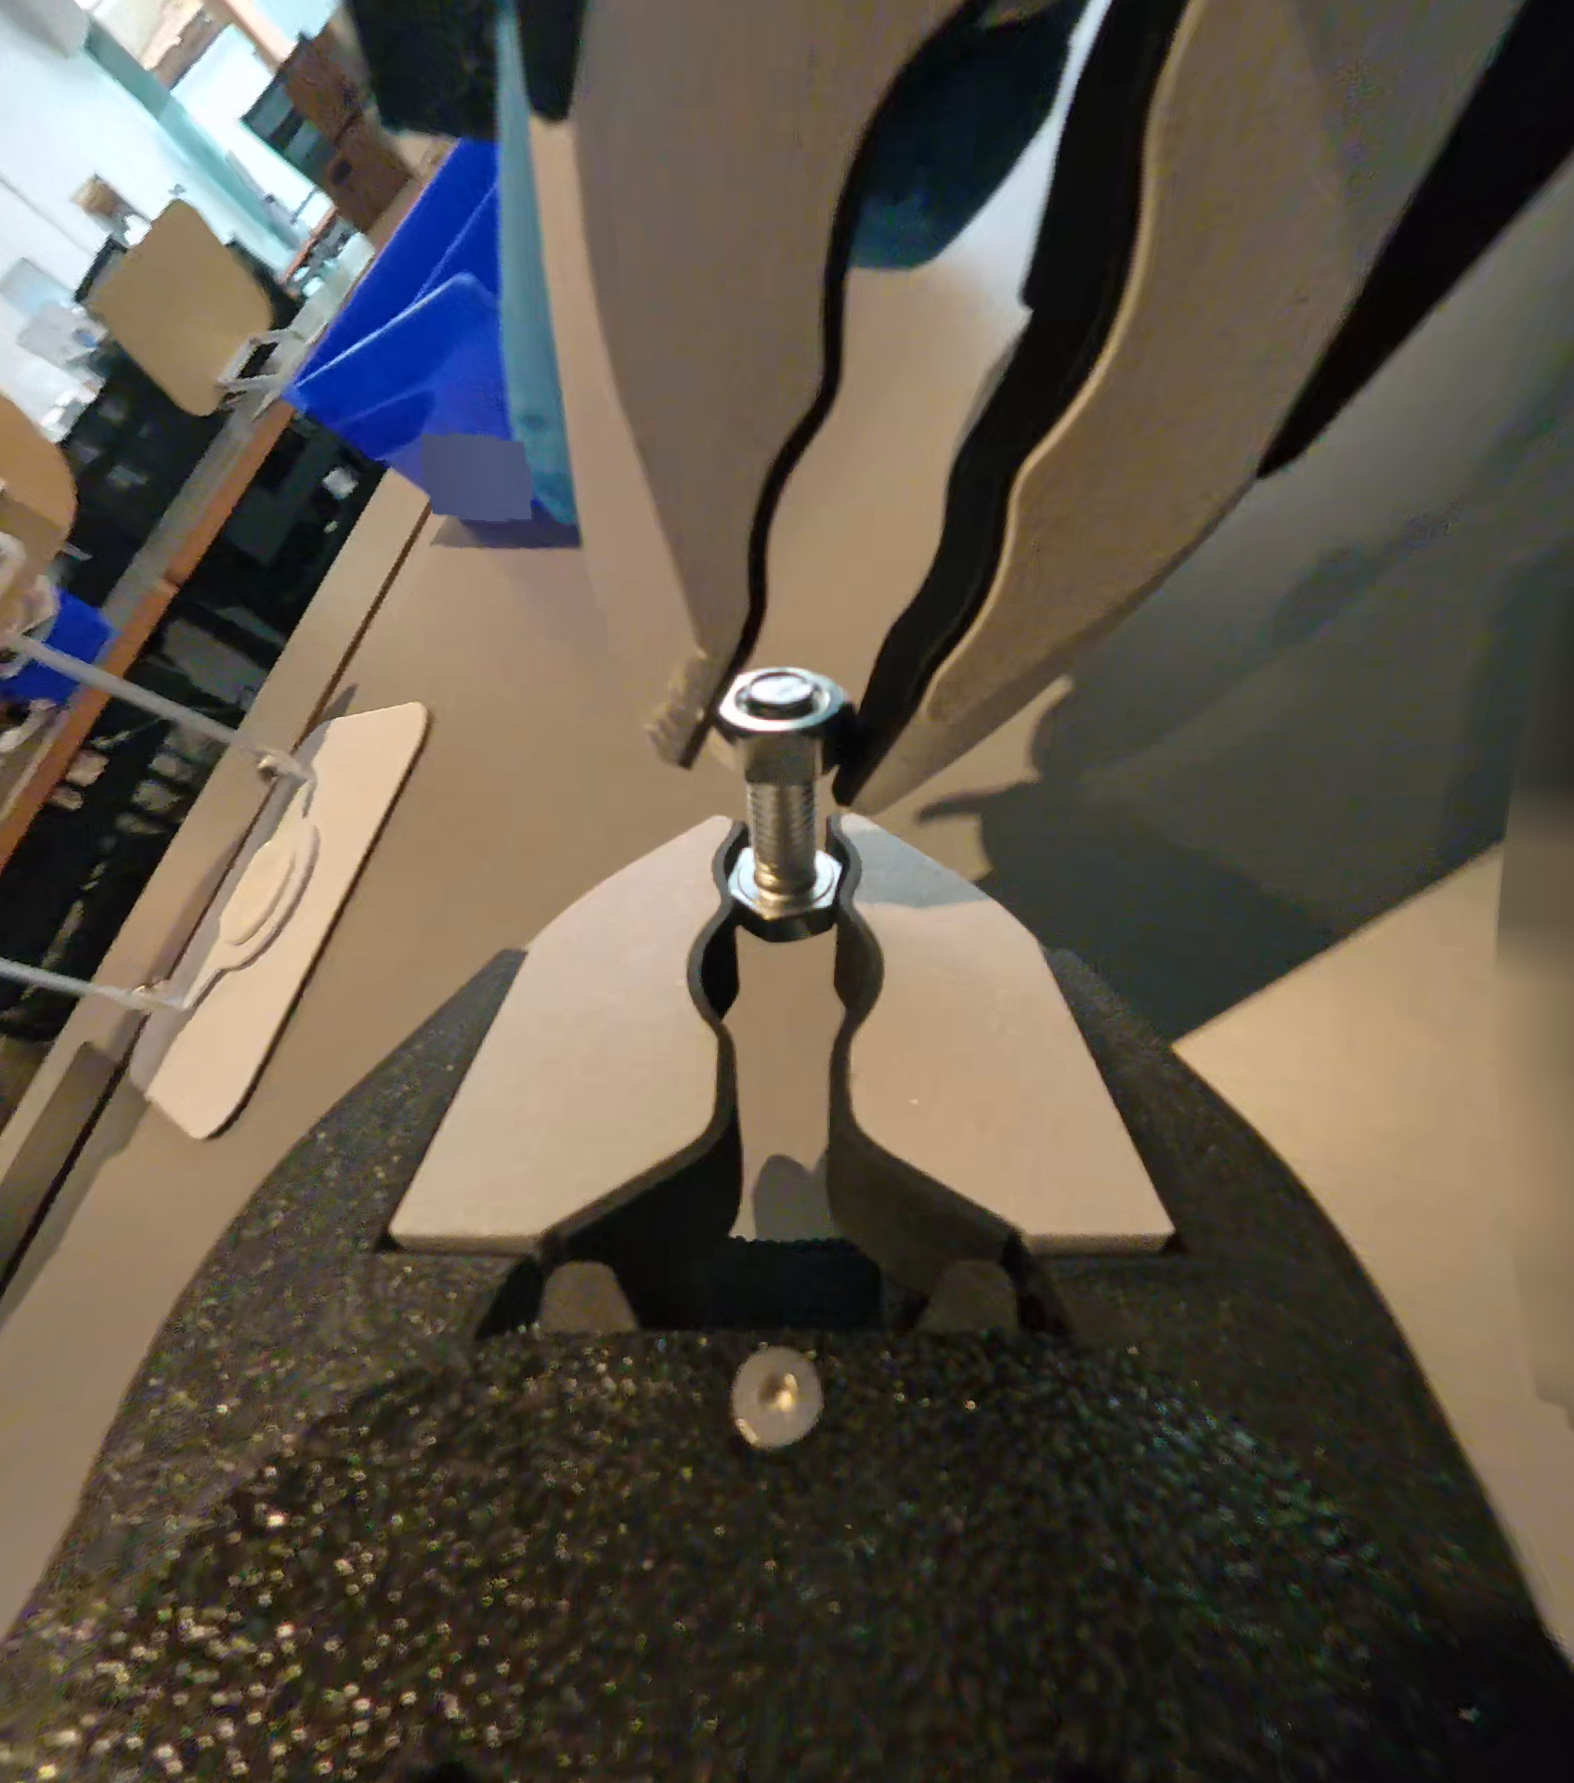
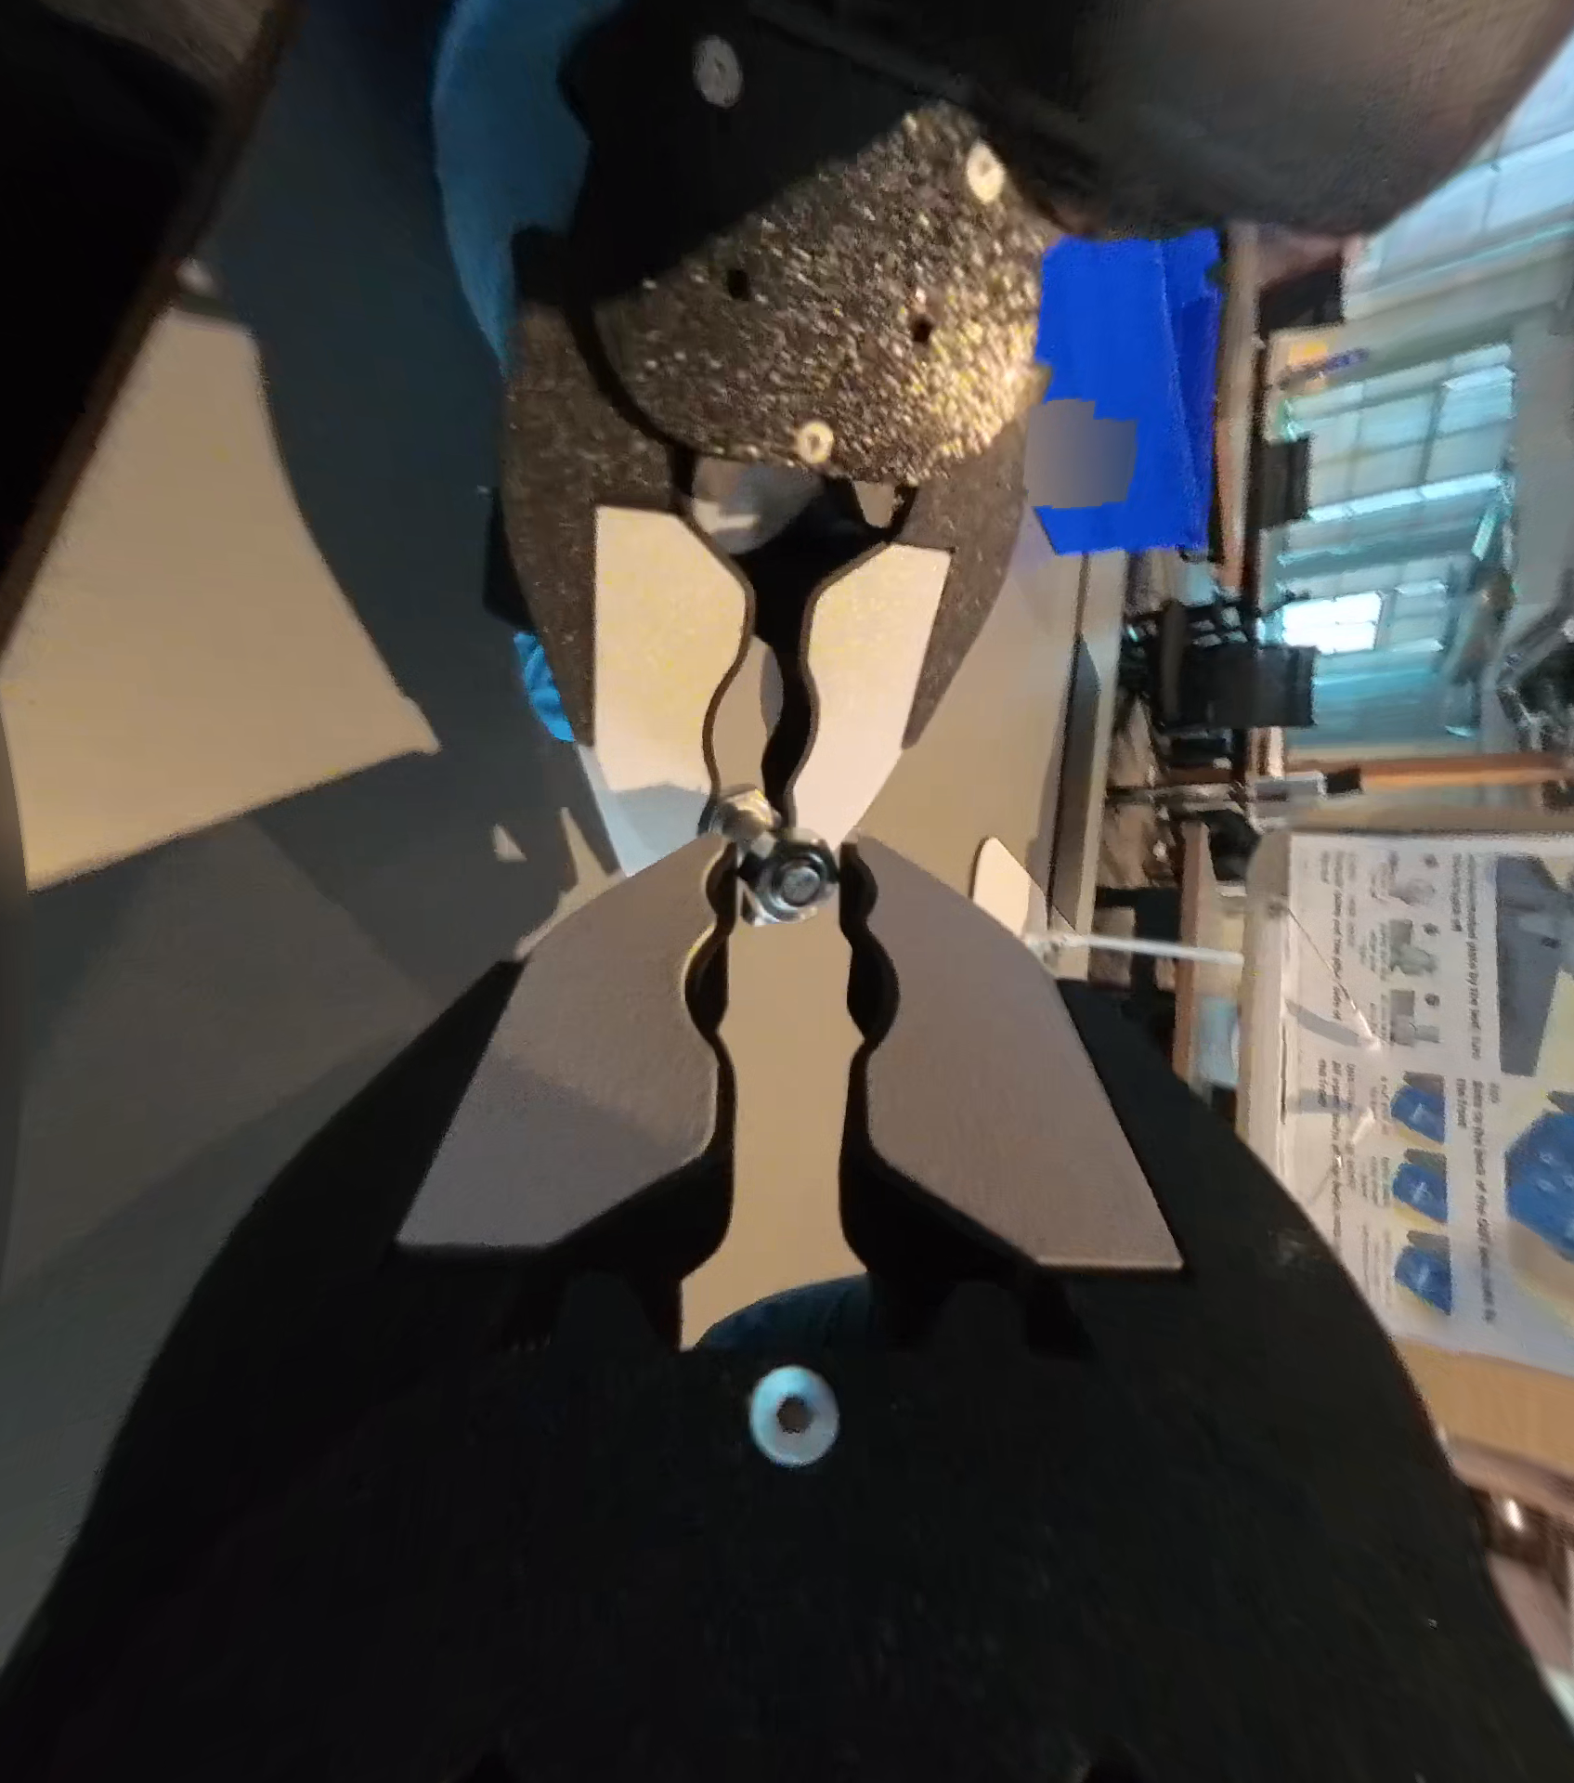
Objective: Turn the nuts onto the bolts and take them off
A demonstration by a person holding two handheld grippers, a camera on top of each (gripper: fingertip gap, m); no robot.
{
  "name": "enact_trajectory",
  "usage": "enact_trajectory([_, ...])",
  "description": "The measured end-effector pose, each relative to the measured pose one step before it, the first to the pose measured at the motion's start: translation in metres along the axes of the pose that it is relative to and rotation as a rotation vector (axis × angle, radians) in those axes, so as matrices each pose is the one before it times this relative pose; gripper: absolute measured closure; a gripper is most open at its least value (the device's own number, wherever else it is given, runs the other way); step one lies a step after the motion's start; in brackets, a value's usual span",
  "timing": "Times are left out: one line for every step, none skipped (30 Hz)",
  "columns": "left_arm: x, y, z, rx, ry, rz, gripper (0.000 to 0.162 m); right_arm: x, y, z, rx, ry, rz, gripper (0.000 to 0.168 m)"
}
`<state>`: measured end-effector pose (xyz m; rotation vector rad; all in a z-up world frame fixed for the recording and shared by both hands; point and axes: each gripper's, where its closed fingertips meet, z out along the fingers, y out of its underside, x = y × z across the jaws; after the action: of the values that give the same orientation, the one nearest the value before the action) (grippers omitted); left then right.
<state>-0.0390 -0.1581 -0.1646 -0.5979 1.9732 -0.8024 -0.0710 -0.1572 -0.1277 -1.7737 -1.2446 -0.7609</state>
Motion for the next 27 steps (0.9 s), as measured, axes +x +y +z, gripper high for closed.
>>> enact_trajectory([-0.00447, 0.00255, 0.00029, -0.0170, -0.0348, 0.0072, 0.147, 0.00207, 0.00233, 0.00254, -0.0228, 0.0340, 0.0247, 0.149])
enact_trajectory([-0.00445, 0.00208, 0.00049, -0.0168, -0.0377, 0.0099, 0.147, 0.00224, 0.00194, 0.00231, -0.0216, 0.0328, 0.0395, 0.149])
enact_trajectory([-0.00457, 0.00137, 0.00036, -0.0146, -0.0414, 0.0138, 0.147, 0.00231, 0.00105, 0.00176, -0.0148, 0.0327, 0.0540, 0.149])
enact_trajectory([-0.00472, 0.00090, 0.00039, -0.0142, -0.0448, 0.0195, 0.147, 0.00222, 0.00049, 0.00141, -0.0112, 0.0307, 0.0689, 0.149])
enact_trajectory([-0.00461, 0.00085, 0.00017, -0.0149, -0.0458, 0.0242, 0.147, 0.00202, 0.00061, 0.00100, -0.0111, 0.0253, 0.0849, 0.149])
enact_trajectory([-0.00332, 0.00082, 0.00020, -0.0151, -0.0378, 0.0277, 0.147, 0.00069, 0.00005, 0.00047, -0.0070, 0.0158, 0.0915, 0.149])
enact_trajectory([-0.00181, 0.00071, 0.00026, -0.0113, -0.0266, 0.0222, 0.147, -0.00007, -0.00024, -0.00012, -0.0011, 0.0090, 0.0837, 0.148])
enact_trajectory([-0.00067, -0.00001, 0.00003, -0.0038, -0.0163, 0.0178, 0.147, 0.00001, 0.00051, -0.00055, 0.0006, 0.0068, 0.0715, 0.148])
enact_trajectory([0.00043, -0.00047, -0.00001, 0.0008, -0.0037, 0.0104, 0.147, -0.00017, 0.00067, -0.00104, 0.0048, 0.0021, 0.0568, 0.147])
enact_trajectory([0.00099, -0.00093, 0.00003, 0.0066, 0.0061, -0.0036, 0.147, -0.00056, 0.00036, -0.00161, 0.0129, -0.0025, 0.0380, 0.147])
enact_trajectory([-0.00017, -0.00104, -0.00049, 0.0102, 0.0042, -0.0133, 0.147, -0.00108, 0.00015, -0.00221, 0.0197, -0.0042, 0.0150, 0.144])
enact_trajectory([-0.00040, -0.00079, -0.00055, 0.0102, 0.0068, -0.0160, 0.147, -0.00187, 0.00032, -0.00253, 0.0205, -0.0081, -0.0134, 0.140])
enact_trajectory([0.00006, -0.00024, -0.00046, 0.0099, 0.0113, -0.0222, 0.147, -0.00123, 0.00031, -0.00298, 0.0201, -0.0041, -0.0339, 0.138])
enact_trajectory([0.00010, 0.00025, -0.00029, 0.0068, 0.0121, -0.0216, 0.147, 0.00100, -0.00047, -0.00303, 0.0230, 0.0121, -0.0369, 0.138])
enact_trajectory([0.00020, -0.00057, -0.00040, 0.0101, 0.0111, -0.0169, 0.147, 0.00199, -0.00112, -0.00253, 0.0260, 0.0169, -0.0277, 0.138])
enact_trajectory([0.00035, -0.00122, -0.00057, 0.0121, 0.0128, -0.0223, 0.147, 0.00081, -0.00119, -0.00166, 0.0261, 0.0061, -0.0122, 0.138])
enact_trajectory([0.00022, -0.00116, -0.00036, 0.0114, 0.0107, -0.0203, 0.147, -0.00039, -0.00075, -0.00092, 0.0245, -0.0046, 0.0024, 0.137])
enact_trajectory([0.00056, -0.00060, -0.00026, 0.0074, 0.0093, -0.0095, 0.147, -0.00109, -0.00072, -0.00041, 0.0231, -0.0096, 0.0071, 0.136])
enact_trajectory([0.00067, -0.00014, -0.00001, 0.0035, 0.0052, 0.0011, 0.147, -0.00074, -0.00130, -0.00048, 0.0236, -0.0055, 0.0024, 0.136])
enact_trajectory([0.00089, 0.00003, 0.00024, -0.0016, 0.0017, 0.0069, 0.147, -0.00071, -0.00141, -0.00045, 0.0217, -0.0048, -0.0028, 0.136])
enact_trajectory([0.00157, -0.00011, 0.00042, -0.0022, 0.0037, 0.0114, 0.147, -0.00097, -0.00075, -0.00031, 0.0145, -0.0085, -0.0051, 0.135])
enact_trajectory([0.00206, 0.00010, 0.00054, -0.0034, 0.0048, 0.0149, 0.147, -0.00010, -0.00016, -0.00036, 0.0112, -0.0046, -0.0069, 0.135])
enact_trajectory([0.00155, 0.00079, 0.00082, -0.0084, 0.0015, 0.0148, 0.147, 0.00074, 0.00002, -0.00070, 0.0122, -0.0001, -0.0073, 0.135])
enact_trajectory([0.00076, 0.00091, 0.00061, -0.0092, -0.0028, 0.0156, 0.147, 0.00098, 0.00041, -0.00087, 0.0106, -0.0006, -0.0049, 0.134])
enact_trajectory([0.00079, 0.00071, 0.00046, -0.0071, -0.0020, 0.0131, 0.147, 0.00102, 0.00065, -0.00104, 0.0087, -0.0006, -0.0034, 0.134])
enact_trajectory([0.00077, 0.00045, 0.00038, -0.0050, 0.0005, 0.0083, 0.147, 0.00077, 0.00057, -0.00101, 0.0064, -0.0016, -0.0065, 0.135])
enact_trajectory([0.00049, 0.00079, 0.00047, -0.0063, -0.0021, 0.0101, 0.147, 0.00030, 0.00112, -0.00078, 0.0001, -0.0039, -0.0140, 0.135])
